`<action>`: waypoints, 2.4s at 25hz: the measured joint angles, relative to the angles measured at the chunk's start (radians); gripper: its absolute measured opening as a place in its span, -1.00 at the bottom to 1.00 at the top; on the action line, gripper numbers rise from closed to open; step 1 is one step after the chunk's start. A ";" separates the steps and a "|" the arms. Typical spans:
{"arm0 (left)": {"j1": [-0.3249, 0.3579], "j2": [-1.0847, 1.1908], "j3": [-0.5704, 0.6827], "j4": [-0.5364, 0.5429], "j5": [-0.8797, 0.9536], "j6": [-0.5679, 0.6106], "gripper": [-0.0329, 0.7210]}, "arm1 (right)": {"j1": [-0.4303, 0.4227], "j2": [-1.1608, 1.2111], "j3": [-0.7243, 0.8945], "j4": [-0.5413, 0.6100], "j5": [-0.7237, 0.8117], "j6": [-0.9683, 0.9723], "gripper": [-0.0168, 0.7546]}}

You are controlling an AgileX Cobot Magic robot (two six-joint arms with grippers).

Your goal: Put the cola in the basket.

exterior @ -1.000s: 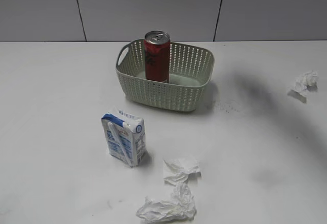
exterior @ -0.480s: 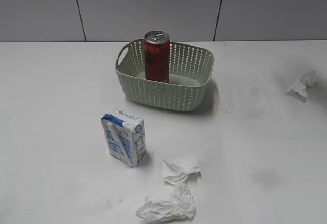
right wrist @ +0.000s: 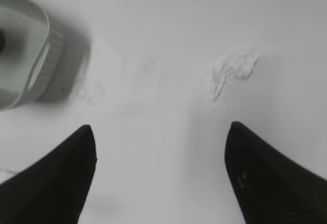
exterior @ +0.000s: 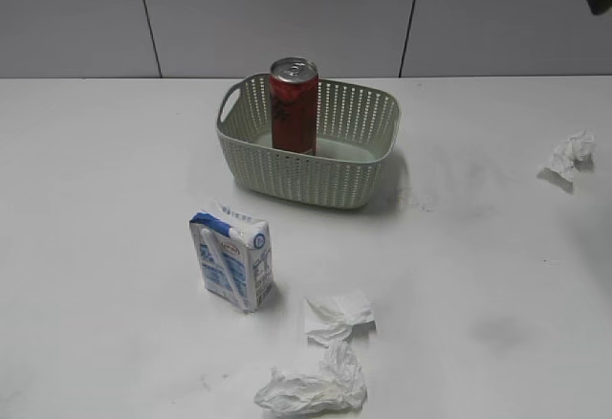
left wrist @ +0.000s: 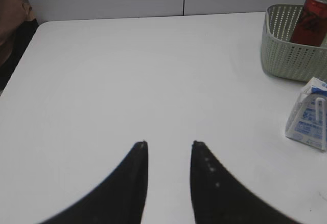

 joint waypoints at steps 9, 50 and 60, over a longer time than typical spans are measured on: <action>0.000 0.000 0.000 0.000 0.000 0.000 -0.30 | 0.000 -0.458 0.501 0.001 -0.007 0.000 0.57; 0.000 0.000 0.000 0.000 0.000 0.000 -0.30 | 0.000 -1.616 1.130 -0.002 -0.171 0.001 0.57; 0.000 0.000 0.000 0.000 0.000 0.000 -0.30 | 0.000 -1.619 1.130 -0.002 -0.168 0.001 0.56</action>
